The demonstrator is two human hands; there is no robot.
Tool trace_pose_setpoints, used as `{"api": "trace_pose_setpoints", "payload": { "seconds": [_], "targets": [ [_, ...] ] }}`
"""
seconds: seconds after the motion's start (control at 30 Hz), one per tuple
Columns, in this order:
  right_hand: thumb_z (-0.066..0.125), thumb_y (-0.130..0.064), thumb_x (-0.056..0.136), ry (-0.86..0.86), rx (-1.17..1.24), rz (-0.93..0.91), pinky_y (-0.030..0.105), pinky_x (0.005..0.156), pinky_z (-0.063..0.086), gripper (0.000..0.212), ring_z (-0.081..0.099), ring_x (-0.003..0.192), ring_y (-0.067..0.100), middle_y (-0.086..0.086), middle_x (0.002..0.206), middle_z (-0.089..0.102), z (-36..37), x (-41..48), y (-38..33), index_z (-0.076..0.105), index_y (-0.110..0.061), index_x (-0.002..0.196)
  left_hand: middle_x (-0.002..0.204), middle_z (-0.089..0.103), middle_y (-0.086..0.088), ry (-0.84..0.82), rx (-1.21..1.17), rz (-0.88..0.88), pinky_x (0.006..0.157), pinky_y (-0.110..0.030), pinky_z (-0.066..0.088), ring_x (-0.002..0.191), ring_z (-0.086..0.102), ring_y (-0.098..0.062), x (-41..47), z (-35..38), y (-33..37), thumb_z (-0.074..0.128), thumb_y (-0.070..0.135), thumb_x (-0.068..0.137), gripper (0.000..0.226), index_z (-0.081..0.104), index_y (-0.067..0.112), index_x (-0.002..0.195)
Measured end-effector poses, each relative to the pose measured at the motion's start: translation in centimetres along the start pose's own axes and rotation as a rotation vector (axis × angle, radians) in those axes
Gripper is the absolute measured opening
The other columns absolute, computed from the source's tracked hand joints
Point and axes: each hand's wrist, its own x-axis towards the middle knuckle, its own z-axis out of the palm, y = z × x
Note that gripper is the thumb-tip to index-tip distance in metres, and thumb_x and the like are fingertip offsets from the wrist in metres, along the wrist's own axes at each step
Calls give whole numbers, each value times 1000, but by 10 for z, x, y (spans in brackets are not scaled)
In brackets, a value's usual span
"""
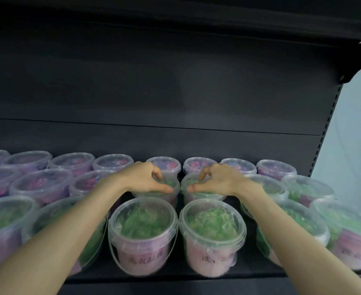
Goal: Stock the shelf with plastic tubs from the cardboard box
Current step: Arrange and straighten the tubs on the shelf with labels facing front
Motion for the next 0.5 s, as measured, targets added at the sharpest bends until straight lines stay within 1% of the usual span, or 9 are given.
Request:
{"api": "trace_pose_setpoints", "payload": {
  "seconds": [0.07,0.1,0.17,0.2,0.23,0.3,0.33,0.4,0.5],
  "targets": [
    [59,-71,69,12,-8,-7,33,86,38,64,50,99,18,3,109,63,3,2,-2,66,-17,102,114,57,9,4,-9,-2,91,-30,45,102,54,-10,0,0,-5,67,72,60,65,63,29,108],
    [59,-72,68,15,-17,-2,35,91,37,66,49,108,20,5,117,60,4,3,-2,66,-16,103,116,55,9,9,-1,3,93,-32,44,106,52,-11,0,-1,-6,66,73,60,64,63,29,106],
    [58,-74,66,-2,-33,24,39,97,35,69,38,125,24,9,130,49,4,4,-2,64,-20,107,119,49,6,15,27,14,98,-36,41,114,47,-15,2,0,-8,65,74,59,62,63,31,103],
    [57,-75,64,-19,-32,37,39,97,36,69,37,126,23,8,133,46,3,4,-1,63,-23,109,121,48,4,12,25,14,99,-38,41,115,46,-16,3,0,-8,65,75,58,61,63,32,102],
    [57,-75,63,-38,-23,45,38,94,39,69,41,120,21,6,131,48,2,3,-1,62,-24,109,122,49,3,-1,6,7,100,-38,41,116,47,-16,3,0,-8,66,74,58,61,62,32,101],
    [59,-74,63,-72,9,43,33,86,43,67,48,101,16,-1,119,54,0,3,-2,62,-24,107,123,53,4,-35,-40,-7,100,-37,41,115,50,-14,4,-1,-7,69,71,58,61,63,30,103],
    [60,-73,64,-83,24,38,32,85,44,65,49,97,15,-4,112,54,-1,2,-3,63,-23,107,123,54,5,-48,-51,-9,101,-37,41,114,50,-13,4,-2,-7,70,69,59,60,63,29,104],
    [63,-68,65,-94,44,31,32,87,45,61,50,97,14,-7,106,51,-2,2,-3,63,-24,107,123,56,6,-71,-64,-10,101,-37,41,114,51,-14,5,-4,-6,72,65,60,57,63,29,103],
    [65,-62,66,-103,62,25,35,92,47,54,55,101,15,-5,110,61,-3,2,-1,66,-24,104,128,52,7,-99,-75,-3,103,-35,38,119,47,-14,6,-5,-6,73,63,62,55,61,31,105]
  ]
}}
